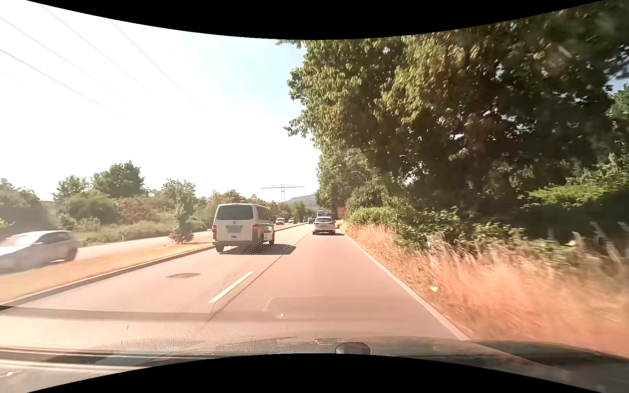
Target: Follow the waypoints while adhering to traffic rules and regulations
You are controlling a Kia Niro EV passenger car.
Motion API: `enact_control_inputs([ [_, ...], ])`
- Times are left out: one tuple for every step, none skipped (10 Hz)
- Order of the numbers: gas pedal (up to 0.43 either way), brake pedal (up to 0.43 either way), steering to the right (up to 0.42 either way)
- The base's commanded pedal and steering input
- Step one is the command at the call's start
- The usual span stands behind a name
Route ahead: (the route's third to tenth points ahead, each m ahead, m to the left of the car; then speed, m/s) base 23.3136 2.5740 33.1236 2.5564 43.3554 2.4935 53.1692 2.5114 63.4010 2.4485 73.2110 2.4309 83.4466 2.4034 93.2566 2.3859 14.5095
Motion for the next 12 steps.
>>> enact_control_inputs([
  [0.067,0.0,-0.001],
  [0.067,0.0,-0.001],
  [0.087,0.0,-0.001],
  [0.098,0.0,-0.001],
  [0.11,0.0,-0.001],
  [0.11,0.0,-0.001],
  [0.11,0.0,-0.001],
  [0.11,0.0,-0.001],
  [0.11,0.0,-0.001],
  [0.11,0.0,-0.001],
  [0.11,0.0,-0.001],
  [0.11,0.0,-0.001],
])
